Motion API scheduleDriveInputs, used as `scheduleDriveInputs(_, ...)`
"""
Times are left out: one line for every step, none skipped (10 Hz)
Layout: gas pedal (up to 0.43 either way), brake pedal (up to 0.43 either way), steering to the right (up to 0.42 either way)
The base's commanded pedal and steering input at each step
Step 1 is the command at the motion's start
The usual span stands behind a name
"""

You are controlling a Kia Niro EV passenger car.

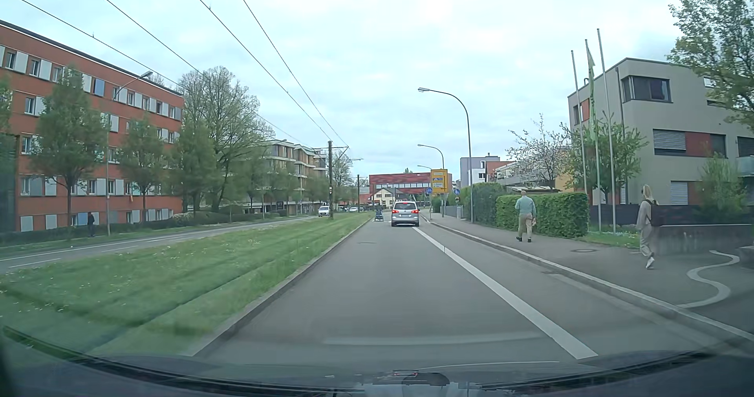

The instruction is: Follow the waypoints while adhering to traffic rules and regulations

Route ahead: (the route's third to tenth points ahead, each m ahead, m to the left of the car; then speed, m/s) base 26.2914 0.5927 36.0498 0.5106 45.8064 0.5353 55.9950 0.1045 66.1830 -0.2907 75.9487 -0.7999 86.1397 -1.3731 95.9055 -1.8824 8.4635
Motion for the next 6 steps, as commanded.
scheduleDriveInputs(0.110,0.000,-0.012)
scheduleDriveInputs(0.110,0.000,-0.012)
scheduleDriveInputs(0.110,0.000,-0.012)
scheduleDriveInputs(0.110,0.000,-0.011)
scheduleDriveInputs(0.118,0.000,-0.010)
scheduleDriveInputs(0.118,0.000,-0.009)
